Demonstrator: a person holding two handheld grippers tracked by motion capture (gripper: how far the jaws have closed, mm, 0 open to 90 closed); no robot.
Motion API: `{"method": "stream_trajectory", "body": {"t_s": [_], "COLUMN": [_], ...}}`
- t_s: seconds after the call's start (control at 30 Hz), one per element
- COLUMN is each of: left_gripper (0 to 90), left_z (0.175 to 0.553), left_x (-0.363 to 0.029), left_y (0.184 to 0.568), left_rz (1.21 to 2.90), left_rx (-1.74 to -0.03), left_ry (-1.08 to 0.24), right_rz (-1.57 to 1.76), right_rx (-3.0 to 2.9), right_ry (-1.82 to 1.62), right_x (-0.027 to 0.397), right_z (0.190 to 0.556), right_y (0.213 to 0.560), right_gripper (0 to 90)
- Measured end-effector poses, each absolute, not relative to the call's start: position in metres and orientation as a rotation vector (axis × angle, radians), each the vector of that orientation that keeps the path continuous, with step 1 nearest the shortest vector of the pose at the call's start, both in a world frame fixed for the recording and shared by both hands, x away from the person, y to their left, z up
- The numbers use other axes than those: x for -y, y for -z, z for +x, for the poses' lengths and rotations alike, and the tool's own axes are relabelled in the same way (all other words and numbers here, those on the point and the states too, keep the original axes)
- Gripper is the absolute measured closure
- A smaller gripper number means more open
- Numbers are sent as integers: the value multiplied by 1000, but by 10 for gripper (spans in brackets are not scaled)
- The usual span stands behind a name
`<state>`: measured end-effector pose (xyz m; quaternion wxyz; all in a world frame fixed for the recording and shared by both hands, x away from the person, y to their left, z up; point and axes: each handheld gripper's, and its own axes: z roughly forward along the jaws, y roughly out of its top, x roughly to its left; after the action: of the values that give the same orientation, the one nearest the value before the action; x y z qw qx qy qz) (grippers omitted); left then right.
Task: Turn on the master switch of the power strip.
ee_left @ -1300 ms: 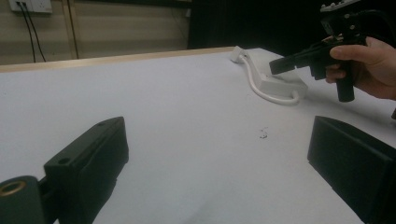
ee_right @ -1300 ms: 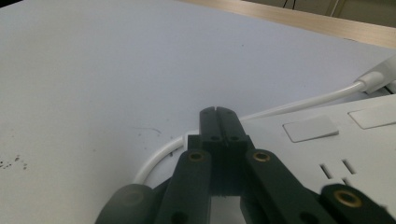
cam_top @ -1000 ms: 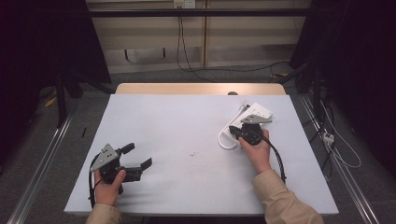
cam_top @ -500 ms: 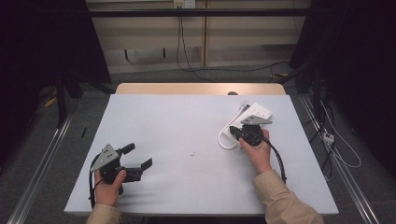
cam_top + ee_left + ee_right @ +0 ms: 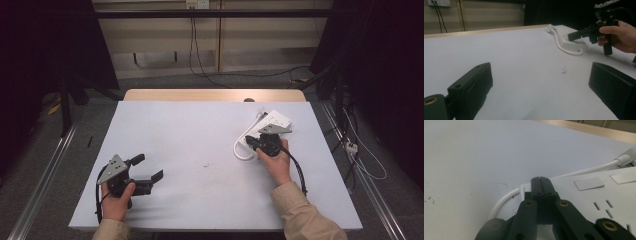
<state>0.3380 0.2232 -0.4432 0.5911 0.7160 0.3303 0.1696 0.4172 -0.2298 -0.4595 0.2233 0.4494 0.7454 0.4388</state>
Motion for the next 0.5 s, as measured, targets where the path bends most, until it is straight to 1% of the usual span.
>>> {"method": "stream_trajectory", "body": {"t_s": [0.5], "left_gripper": [49], "left_z": [338], "left_x": [-223], "left_y": [443], "left_rz": [1664], "left_rx": [-770], "left_ry": [-392], "right_rz": [1237], "right_rx": [-2056], "right_ry": [-1210], "right_x": [230], "right_z": [417], "right_y": [460], "right_gripper": [900]}}
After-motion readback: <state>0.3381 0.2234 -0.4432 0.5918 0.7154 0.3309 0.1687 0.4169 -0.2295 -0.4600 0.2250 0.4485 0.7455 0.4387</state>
